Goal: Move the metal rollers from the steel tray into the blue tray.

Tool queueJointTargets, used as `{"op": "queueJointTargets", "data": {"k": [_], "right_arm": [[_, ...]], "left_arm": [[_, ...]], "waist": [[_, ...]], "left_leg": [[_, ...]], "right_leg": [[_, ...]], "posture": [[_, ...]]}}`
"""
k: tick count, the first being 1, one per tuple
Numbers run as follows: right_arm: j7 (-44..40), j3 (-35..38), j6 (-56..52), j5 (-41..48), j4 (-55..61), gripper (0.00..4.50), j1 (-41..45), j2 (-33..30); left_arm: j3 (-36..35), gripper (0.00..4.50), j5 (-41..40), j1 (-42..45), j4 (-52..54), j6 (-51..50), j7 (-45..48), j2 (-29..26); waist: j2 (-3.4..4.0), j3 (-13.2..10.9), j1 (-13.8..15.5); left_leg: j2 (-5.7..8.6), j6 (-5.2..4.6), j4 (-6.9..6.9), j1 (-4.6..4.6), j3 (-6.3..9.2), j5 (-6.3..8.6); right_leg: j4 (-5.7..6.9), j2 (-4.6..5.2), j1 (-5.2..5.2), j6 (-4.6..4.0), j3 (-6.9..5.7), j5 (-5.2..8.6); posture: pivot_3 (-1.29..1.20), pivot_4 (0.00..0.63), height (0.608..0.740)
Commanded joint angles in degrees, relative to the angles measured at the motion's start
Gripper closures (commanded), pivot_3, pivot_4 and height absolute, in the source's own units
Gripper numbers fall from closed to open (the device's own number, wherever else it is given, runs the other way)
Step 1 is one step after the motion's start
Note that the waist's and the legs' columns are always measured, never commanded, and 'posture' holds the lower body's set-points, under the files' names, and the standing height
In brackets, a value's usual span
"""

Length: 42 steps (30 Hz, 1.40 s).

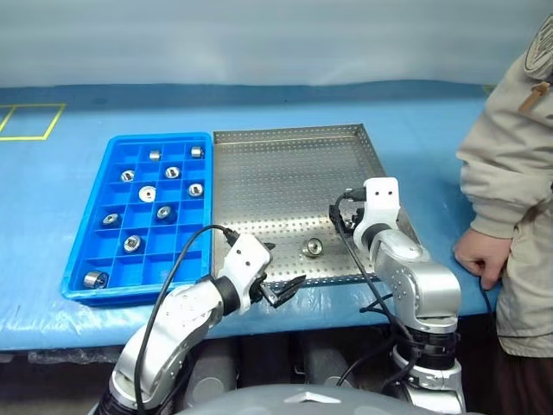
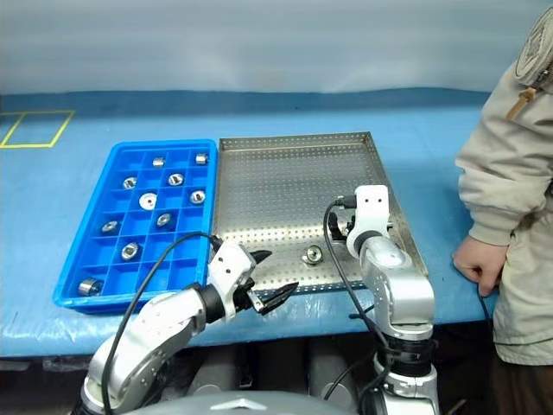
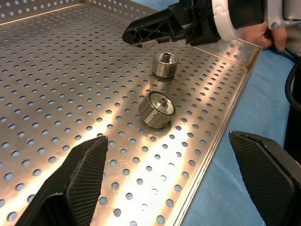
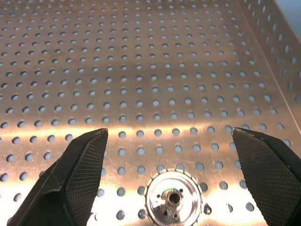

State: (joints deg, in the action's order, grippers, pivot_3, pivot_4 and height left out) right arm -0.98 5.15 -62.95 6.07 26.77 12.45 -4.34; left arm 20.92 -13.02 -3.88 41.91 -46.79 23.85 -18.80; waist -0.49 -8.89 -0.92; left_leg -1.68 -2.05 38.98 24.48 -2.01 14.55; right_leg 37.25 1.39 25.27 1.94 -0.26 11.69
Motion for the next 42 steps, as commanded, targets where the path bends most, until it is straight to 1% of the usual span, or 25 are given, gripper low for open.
{"op": "queueJointTargets", "data": {"k": [1,11,14,20,21,26,29,30,33,39,42], "right_arm": [[0.4,0.6,1.0,0.4,-0.3,0.05,-0.8,1.0],[0.2,-0.1,4.0,0.0,-4.3,0.05,-4.0,1.0],[0.4,-0.1,5.0,-0.1,-4.7,0.66,-3.9,1.0],[-0.8,-1.8,5.2,0.5,-3.1,2.65,-1.1,0.5],[-1.4,-2.5,5.1,0.8,-2.6,2.81,0.0,0.5],[-4.4,-7.2,4.6,2.2,-1.9,2.81,6.0,0.7],[-6.4,-11.7,5.5,2.7,-3.9,2.81,11.0,2.1],[-7.1,-13.5,6.1,2.7,-5.0,2.81,12.8,2.7],[-9.3,-17.3,7.7,3.1,-8.2,2.81,16.6,4.9],[-12.9,-23.4,11.7,3.1,-14.8,2.81,21.0,8.1],[-14.3,-25.4,12.9,3.1,-17.1,2.81,22.1,9.4]], "left_arm": [[0.4,0.0,-0.8,0.3,0.3,0.5,0.1,-0.3],[0.2,0.0,-0.5,0.3,0.3,0.3,-1.0,-0.3],[0.1,0.0,-0.4,0.3,0.3,0.3,-1.4,-0.3],[-0.6,0.0,0.3,-0.4,0.7,0.6,-3.9,0.6],[-1.0,0.0,0.6,-0.8,0.8,0.8,-4.9,1.3],[-4.9,0.0,2.5,-2.0,1.4,2.5,-11.1,5.2],[-8.4,0.0,4.1,-3.1,2.5,3.8,-15.7,7.8],[-9.5,0.0,4.7,-3.6,3.0,4.1,-17.0,8.4],[-11.7,0.0,6.0,-5.3,4.5,5.0,-19.7,9.7],[-12.6,0.0,7.7,-10.6,7.8,5.2,-22.0,9.8],[-11.9,0.0,8.9,-14.6,9.6,5.5,-21.9,8.2]], "waist": [[0.0,0.0,-0.1],[-0.02,0.0,0.2],[-0.02,0.0,0.2],[-0.02,0.0,0.3],[-0.02,0.0,0.3],[-0.03,0.0,0.7],[-0.04,0.0,1.3],[-0.04,0.0,1.6],[-0.05,0.0,3.0],[-0.07,0.0,6.2],[-0.08,0.0,7.4]], "left_leg": [[0.0,-0.01,0.02,0.0,-0.03,0.0],[0.11,-0.14,0.07,-0.02,-0.31,-0.05],[0.11,-0.15,0.07,-0.04,-0.33,-0.05],[0.11,-0.15,0.07,-0.05,-0.37,-0.06],[0.11,-0.15,0.07,-0.05,-0.38,-0.06],[0.1,-0.2,0.08,-0.08,-0.47,-0.09],[0.1,-0.2,0.07,-0.11,-0.48,-0.09],[0.1,-0.2,0.07,-0.1,-0.49,-0.09],[0.1,-0.2,0.06,-0.1,-0.48,-0.09],[0.12,-0.19,0.03,-0.05,-0.43,-0.09],[0.12,-0.19,0.05,-0.01,-0.39,-0.09]], "right_leg": [[0.0,0.01,0.0,-0.01,0.03,0.0],[-0.05,0.1,0.02,0.06,0.35,-0.05],[-0.03,0.09,0.02,0.06,0.36,-0.05],[-0.02,0.08,0.03,0.07,0.41,-0.07],[-0.01,0.08,0.04,0.08,0.43,-0.08],[0.02,0.06,0.08,0.11,0.55,-0.14],[0.04,0.04,0.08,0.17,0.55,-0.2],[0.04,0.04,0.09,0.37,0.57,-0.32],[0.04,0.04,0.09,0.33,0.54,-0.35],[-0.06,0.08,0.06,0.14,0.44,-0.46],[-0.15,0.1,0.04,0.19,0.36,-0.39]], "posture": [[0.0,0.15,0.74],[0.03,0.15,0.74],[0.04,0.15,0.74],[0.08,0.15,0.74],[0.09,0.15,0.74],[0.14,0.15,0.74],[0.21,0.15,0.74],[0.23,0.15,0.74],[0.29,0.15,0.74],[0.39,0.15,0.74],[0.42,0.15,0.74]]}}
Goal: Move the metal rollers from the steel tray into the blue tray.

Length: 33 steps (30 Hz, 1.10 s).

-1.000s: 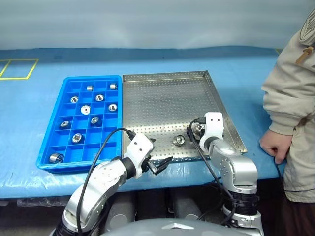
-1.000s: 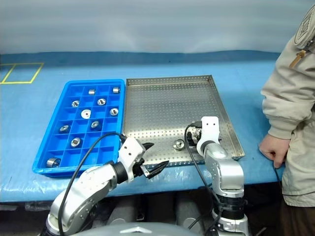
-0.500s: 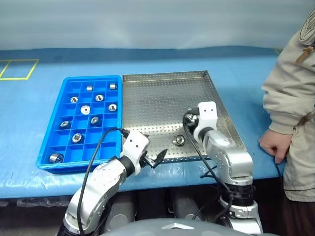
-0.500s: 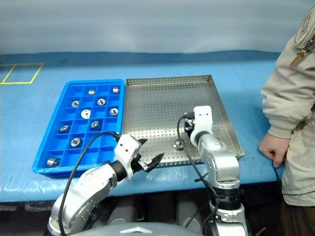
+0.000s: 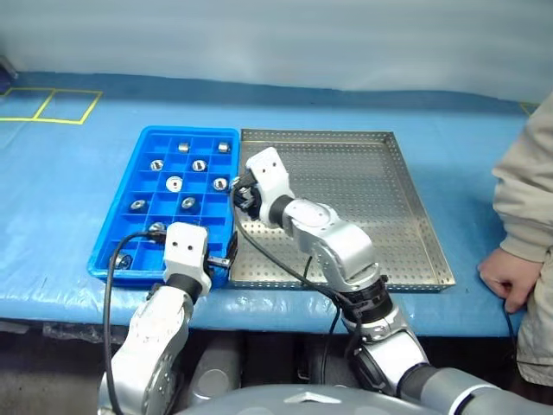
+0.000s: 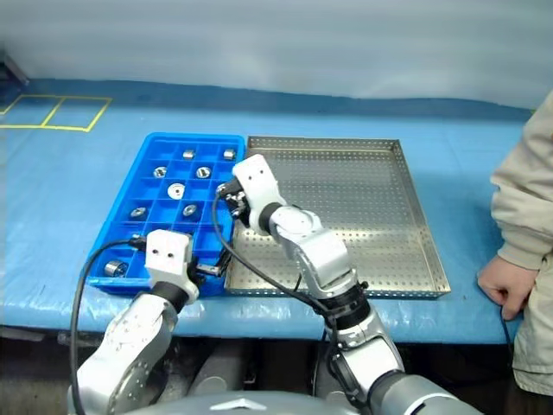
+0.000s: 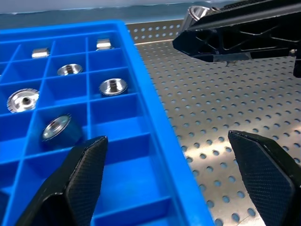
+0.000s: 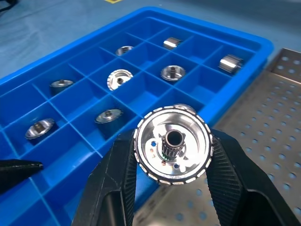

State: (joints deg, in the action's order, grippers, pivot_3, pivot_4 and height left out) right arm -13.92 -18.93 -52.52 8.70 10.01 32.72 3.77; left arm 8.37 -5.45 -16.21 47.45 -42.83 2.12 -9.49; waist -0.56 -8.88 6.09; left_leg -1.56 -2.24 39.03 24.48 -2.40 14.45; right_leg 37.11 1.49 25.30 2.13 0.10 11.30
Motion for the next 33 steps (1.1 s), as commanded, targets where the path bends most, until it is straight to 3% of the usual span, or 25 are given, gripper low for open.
{"op": "queueJointTargets", "data": {"k": [1,14,22,33], "right_arm": [[-1.9,-2.0,2.8,0.5,-1.1,2.81,2.0,1.7],[-6.4,-5.6,1.4,0.2,-2.4,2.81,-1.4,-1.0],[-5.3,-3.5,-1.4,0.3,2.3,0.08,-3.3,-3.3],[2.1,8.9,-10.8,0.5,19.4,0.03,-9.8,-6.5]], "left_arm": [[0.9,0.0,1.5,-3.5,4.5,1.6,-0.2,-1.3],[1.8,0.0,0.9,-7.0,5.1,2.7,0.8,-1.6],[2.3,0.0,-0.3,-4.3,4.0,2.0,3.3,-2.5],[5.5,0.0,-3.6,5.1,0.3,-0.1,9.8,-4.8]], "waist": [[0.0,0.0,0.8],[0.01,0.0,3.9],[0.02,0.0,3.9],[0.02,0.0,0.2]], "left_leg": [[-0.01,0.0,0.0,0.0,0.01,0.0],[-0.03,0.06,-0.01,0.11,0.27,-0.02],[-0.04,0.08,0.0,0.16,0.34,-0.03],[-0.01,0.08,0.02,0.19,0.36,-0.03]], "right_leg": [[-0.01,0.0,0.0,0.03,-0.02,0.07],[-0.06,0.02,-0.01,-0.2,-0.33,0.27],[-0.08,0.01,-0.01,-0.22,-0.42,0.29],[-0.11,0.03,-0.07,-0.23,-0.41,0.26]], "posture": [[0.43,0.15,0.74],[0.42,0.15,0.74],[0.34,0.15,0.74],[0.15,0.15,0.74]]}}
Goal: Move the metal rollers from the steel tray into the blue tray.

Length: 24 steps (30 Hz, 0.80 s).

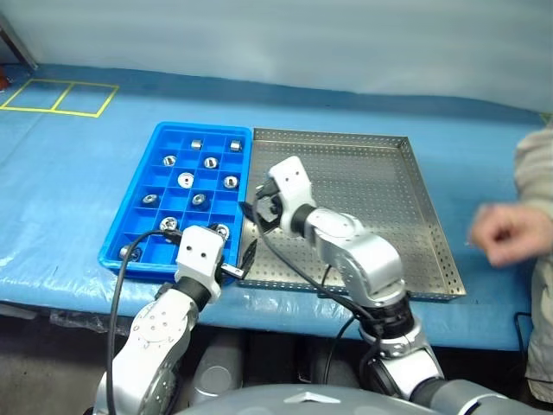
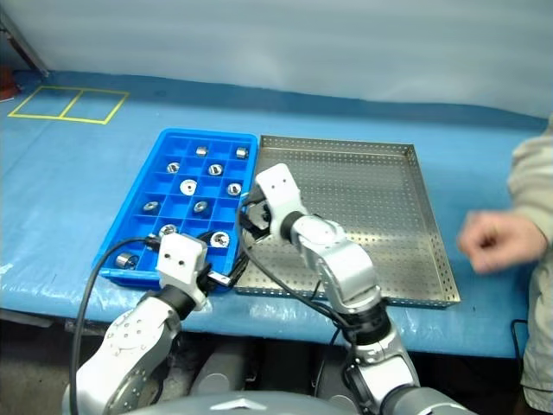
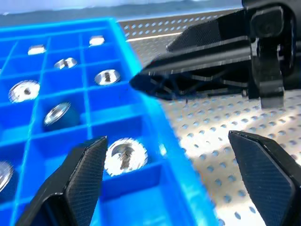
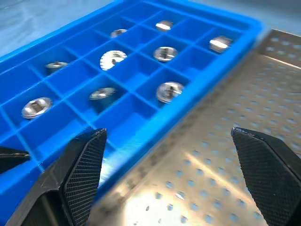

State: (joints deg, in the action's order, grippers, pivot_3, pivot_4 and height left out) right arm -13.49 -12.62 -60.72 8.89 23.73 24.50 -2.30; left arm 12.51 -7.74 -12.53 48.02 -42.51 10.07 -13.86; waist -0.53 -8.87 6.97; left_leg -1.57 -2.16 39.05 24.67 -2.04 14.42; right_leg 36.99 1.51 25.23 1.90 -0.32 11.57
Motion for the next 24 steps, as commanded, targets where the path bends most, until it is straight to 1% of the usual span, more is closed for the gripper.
{"op": "queueJointTargets", "data": {"k": [1,6,9,12,16,24], "right_arm": [[2.3,3.2,-3.7,0.3,7.1,0.03,-2.5,-0.6],[5.3,5.1,-9.5,0.5,13.3,0.03,-7.6,-0.6],[6.6,5.8,-12.3,0.8,16.0,0.03,-10.6,0.2],[7.7,6.6,-14.7,0.9,18.7,0.03,-14.9,0.7],[8.5,7.3,-15.3,0.8,19.8,0.03,-18.5,0.6],[8.8,8.1,-14.2,0.8,18.0,0.03,-19.8,-0.6]], "left_arm": [[1.7,0.0,-1.8,2.0,-0.6,-0.7,2.6,-0.7],[2.7,0.0,-3.3,4.1,-1.8,-1.3,5.5,-2.4],[3.1,0.0,-3.6,4.8,-2.3,-1.5,5.9,-2.6],[3.2,0.0,-3.7,5.5,-2.7,-1.6,6.4,-2.7],[3.2,0.0,-3.8,5.8,-2.9,-1.7,7.2,-3.0],[3.7,0.0,-4.2,6.5,-3.4,-1.6,7.1,-3.2]], "waist": [[0.0,0.0,-1.5],[0.01,0.0,-4.4],[0.0,0.0,-5.5],[0.0,0.0,-5.8],[0.0,0.0,-6.2],[-0.01,0.0,-6.3]], "left_leg": [[0.0,0.0,0.0,0.0,0.0,0.0],[-0.03,0.0,-0.01,-0.05,-0.02,0.0],[-0.03,0.01,0.0,-0.1,-0.04,-0.01],[-0.03,0.02,0.01,-0.13,-0.03,-0.02],[-0.02,0.01,0.07,-0.13,-0.11,-0.02],[-0.02,-0.01,0.07,-0.18,-0.14,-0.04]], "right_leg": [[0.0,0.0,0.0,0.0,0.01,0.0],[0.07,-0.02,0.01,-0.12,0.06,-0.07],[0.13,-0.03,0.01,-0.02,0.1,0.0],[0.17,-0.03,0.0,-0.01,0.12,0.01],[0.17,-0.01,0.01,0.0,0.2,0.0],[0.19,-0.02,0.0,0.01,0.24,-0.01]], "posture": [[0.14,0.15,0.74],[0.09,0.15,0.74],[0.07,0.15,0.74],[0.06,0.15,0.74],[0.05,0.15,0.74],[0.06,0.15,0.74]]}}
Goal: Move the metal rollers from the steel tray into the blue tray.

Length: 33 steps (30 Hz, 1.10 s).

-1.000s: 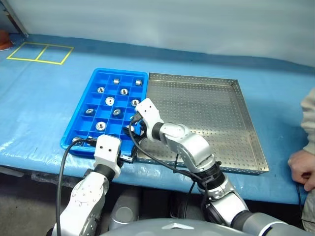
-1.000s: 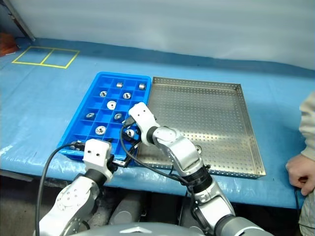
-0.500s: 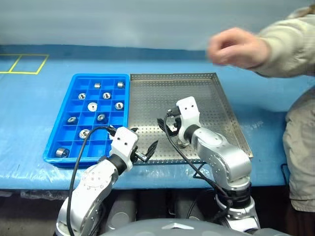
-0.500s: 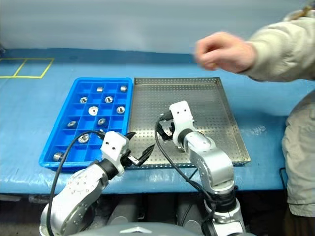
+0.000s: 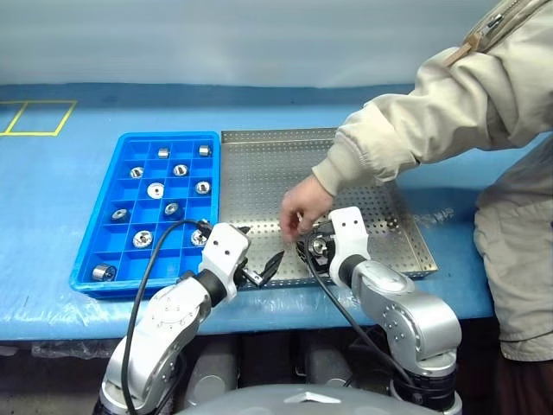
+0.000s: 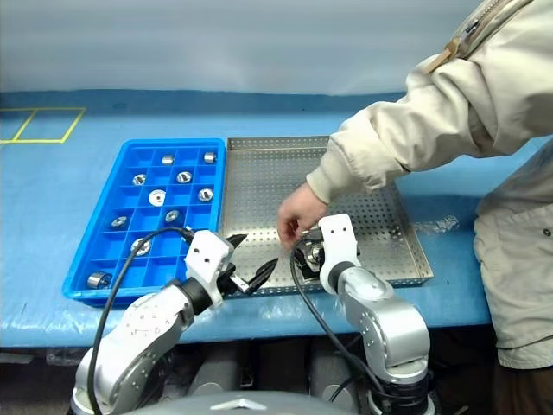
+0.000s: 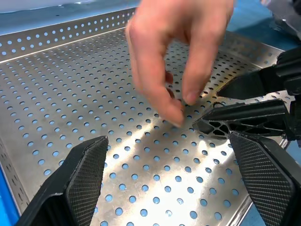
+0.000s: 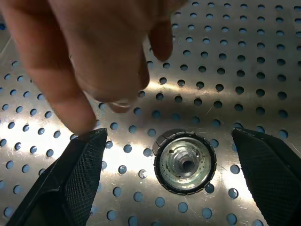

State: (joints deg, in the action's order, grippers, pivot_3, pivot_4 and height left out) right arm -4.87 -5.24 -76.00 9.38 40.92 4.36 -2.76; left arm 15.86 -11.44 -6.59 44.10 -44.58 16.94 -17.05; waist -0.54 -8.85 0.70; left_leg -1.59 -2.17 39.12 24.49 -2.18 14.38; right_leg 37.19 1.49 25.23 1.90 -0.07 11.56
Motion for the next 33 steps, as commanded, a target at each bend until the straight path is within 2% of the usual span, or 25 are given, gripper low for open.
{"op": "queueJointTargets", "data": {"k": [1,23,33], "right_arm": [[0.1,0.7,1.2,0.3,0.6,0.03,0.3,-0.2],[-0.3,-1.1,3.1,0.7,-1.7,0.03,0.5,-1.5],[1.5,0.5,13.9,-1.2,-11.1,0.03,6.8,0.3]], "left_arm": [[0.3,0.0,-0.5,0.5,0.5,0.5,0.2,-0.1],[0.4,0.0,0.0,0.0,0.6,0.8,-1.2,0.2],[0.4,0.0,0.3,-0.2,0.6,0.9,-2.5,0.5]], "waist": [[0.0,0.0,0.0],[-0.02,0.0,0.2],[-0.02,0.0,0.4]], "left_leg": [[0.0,0.0,0.0,0.0,0.0,0.0],[0.01,0.0,0.0,0.0,-0.01,0.0],[0.01,-0.01,0.01,-0.03,-0.04,-0.01]], "right_leg": [[0.0,0.0,0.0,0.0,0.0,0.0],[0.0,0.0,-0.01,0.01,0.02,-0.01],[0.02,-0.01,-0.02,0.03,0.04,-0.02]], "posture": [[0.07,0.15,0.74],[0.09,0.15,0.74],[0.12,0.15,0.74]]}}
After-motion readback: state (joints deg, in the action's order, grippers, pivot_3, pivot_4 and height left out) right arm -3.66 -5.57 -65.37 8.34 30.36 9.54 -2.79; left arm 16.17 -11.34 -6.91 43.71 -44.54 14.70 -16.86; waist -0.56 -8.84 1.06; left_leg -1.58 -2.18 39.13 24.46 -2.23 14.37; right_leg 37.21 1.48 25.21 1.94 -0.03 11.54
